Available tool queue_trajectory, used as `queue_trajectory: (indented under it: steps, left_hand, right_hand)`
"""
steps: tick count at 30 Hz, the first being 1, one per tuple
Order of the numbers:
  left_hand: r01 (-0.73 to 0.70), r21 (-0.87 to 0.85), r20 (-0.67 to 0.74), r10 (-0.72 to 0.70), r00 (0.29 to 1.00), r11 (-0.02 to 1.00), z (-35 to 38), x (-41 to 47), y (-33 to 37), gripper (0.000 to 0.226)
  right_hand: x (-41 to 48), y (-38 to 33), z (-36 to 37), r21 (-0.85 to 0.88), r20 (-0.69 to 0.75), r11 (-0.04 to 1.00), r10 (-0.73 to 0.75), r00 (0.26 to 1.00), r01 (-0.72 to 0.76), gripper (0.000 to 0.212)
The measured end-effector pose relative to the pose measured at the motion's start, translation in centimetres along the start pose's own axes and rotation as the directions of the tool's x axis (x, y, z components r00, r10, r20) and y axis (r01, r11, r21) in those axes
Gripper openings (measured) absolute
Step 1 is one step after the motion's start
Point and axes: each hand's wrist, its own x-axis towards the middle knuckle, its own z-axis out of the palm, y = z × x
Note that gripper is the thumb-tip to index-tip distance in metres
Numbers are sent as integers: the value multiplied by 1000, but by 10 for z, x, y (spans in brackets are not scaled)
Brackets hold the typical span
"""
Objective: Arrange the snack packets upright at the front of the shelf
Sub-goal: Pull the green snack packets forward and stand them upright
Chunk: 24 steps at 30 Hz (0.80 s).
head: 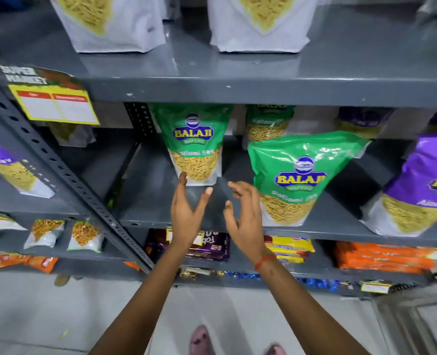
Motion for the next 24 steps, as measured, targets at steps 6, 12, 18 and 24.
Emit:
queue_trajectory:
  steps: [6,12,18,24]
  left_hand:
    - [161,97,135,-173,976,982,-31,69,-46,89]
    - [361,-94,325,-314,892,928,-24,130,-72,80]
    - [339,-192,380,-248,891,921,-28,128,-80,46]
    - [316,-140,414,-235,880,938,-52,86,-92,51]
  right_hand:
    - [37,30,62,-137,135,925,371,919,-354,51]
    - [91,61,79,-187,190,835,547,815,-517,62]
    - [98,63,87,-37,256,821,558,789,-569,57]
    - [43,43,80,13,206,846,519,829,-533,51]
